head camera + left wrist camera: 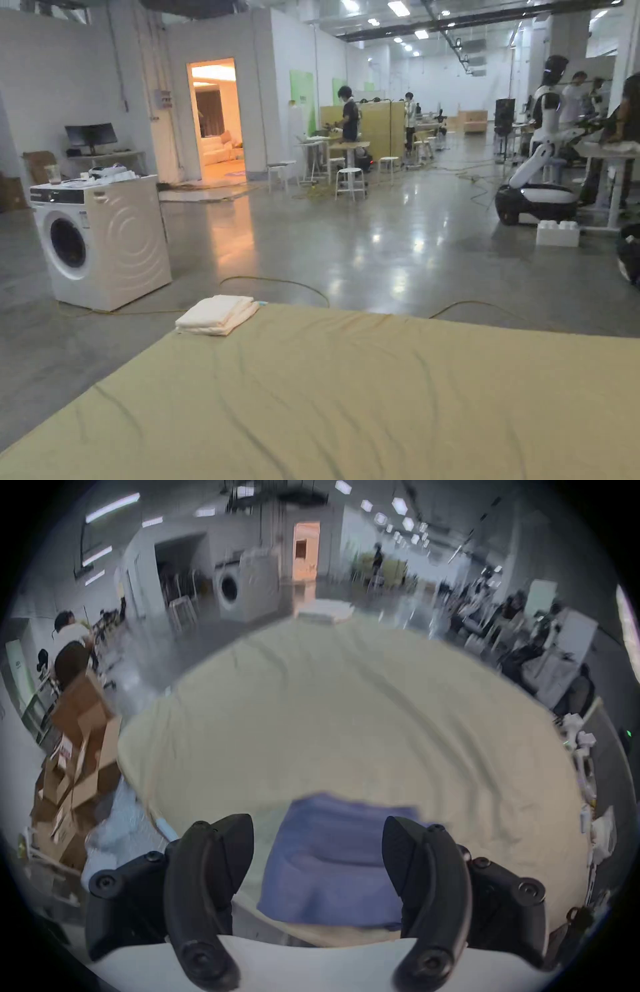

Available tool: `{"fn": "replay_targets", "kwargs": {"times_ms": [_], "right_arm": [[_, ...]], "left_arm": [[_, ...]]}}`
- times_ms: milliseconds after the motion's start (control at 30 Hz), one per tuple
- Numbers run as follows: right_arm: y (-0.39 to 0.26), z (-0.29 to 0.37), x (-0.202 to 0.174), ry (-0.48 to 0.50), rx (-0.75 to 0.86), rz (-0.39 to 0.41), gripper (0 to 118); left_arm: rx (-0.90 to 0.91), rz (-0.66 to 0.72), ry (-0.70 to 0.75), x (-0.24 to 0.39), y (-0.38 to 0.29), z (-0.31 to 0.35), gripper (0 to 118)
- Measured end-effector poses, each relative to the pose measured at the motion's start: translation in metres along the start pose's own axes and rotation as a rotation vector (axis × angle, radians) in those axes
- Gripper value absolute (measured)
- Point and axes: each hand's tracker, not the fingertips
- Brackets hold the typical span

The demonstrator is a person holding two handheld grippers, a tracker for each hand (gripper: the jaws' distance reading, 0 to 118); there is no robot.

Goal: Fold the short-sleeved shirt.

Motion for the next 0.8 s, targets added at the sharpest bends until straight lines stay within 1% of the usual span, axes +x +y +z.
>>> {"fn": "replay_targets", "kwargs": {"times_ms": [67,100,133,200,267,300,367,433,500,567,600,633,667,700,733,800], "right_arm": [[0.022,0.018,-0.010,0.029,0.101,-0.002,0],[0.033,0.028,-0.017,0.028,0.145,0.011,0],[0.044,0.040,-0.026,0.013,0.209,0.038,0],[0.063,0.067,-0.045,-0.032,0.348,0.109,0],[0.072,0.094,-0.062,-0.073,0.489,0.178,0],[0.074,0.105,-0.068,-0.087,0.548,0.195,0],[0.076,0.122,-0.075,-0.090,0.629,0.190,0],[0.074,0.135,-0.079,-0.081,0.684,0.171,0],[0.073,0.147,-0.088,-0.117,0.734,0.171,0],[0.070,0.156,-0.090,-0.148,0.758,0.189,0],[0.071,0.160,-0.090,-0.150,0.760,0.186,0],[0.070,0.163,-0.090,-0.150,0.762,0.182,0],[0.068,0.167,-0.089,-0.150,0.773,0.178,0],[0.066,0.169,-0.089,-0.150,0.785,0.175,0],[0.066,0.173,-0.091,-0.153,0.801,0.182,0],[0.063,0.178,-0.095,-0.181,0.822,0.194,0]], "left_arm": [[0.165,-0.090,-0.157,0.020,0.003,0.068,83],[0.241,-0.130,-0.163,0.033,0.003,0.093,83],[0.316,-0.165,-0.181,0.048,0.002,0.122,83],[0.427,-0.222,-0.276,0.074,-0.007,0.173,83],[0.512,-0.231,-0.364,0.098,-0.021,0.207,83],[0.546,-0.237,-0.397,0.109,-0.024,0.219,83],[0.627,-0.225,-0.401,0.133,-0.034,0.239,83],[0.698,-0.256,-0.393,0.148,-0.039,0.243,81],[0.735,-0.275,-0.372,0.166,-0.045,0.250,78],[0.743,-0.303,-0.386,0.179,-0.051,0.248,58],[0.758,-0.303,-0.397,0.184,-0.056,0.249,42],[0.750,-0.298,-0.411,0.189,-0.058,0.250,16],[0.735,-0.292,-0.447,0.193,-0.061,0.251,5],[0.739,-0.282,-0.446,0.199,-0.064,0.253,4],[0.755,-0.276,-0.435,0.201,-0.068,0.255,0],[0.748,-0.277,-0.416,0.203,-0.073,0.259,0]]}}
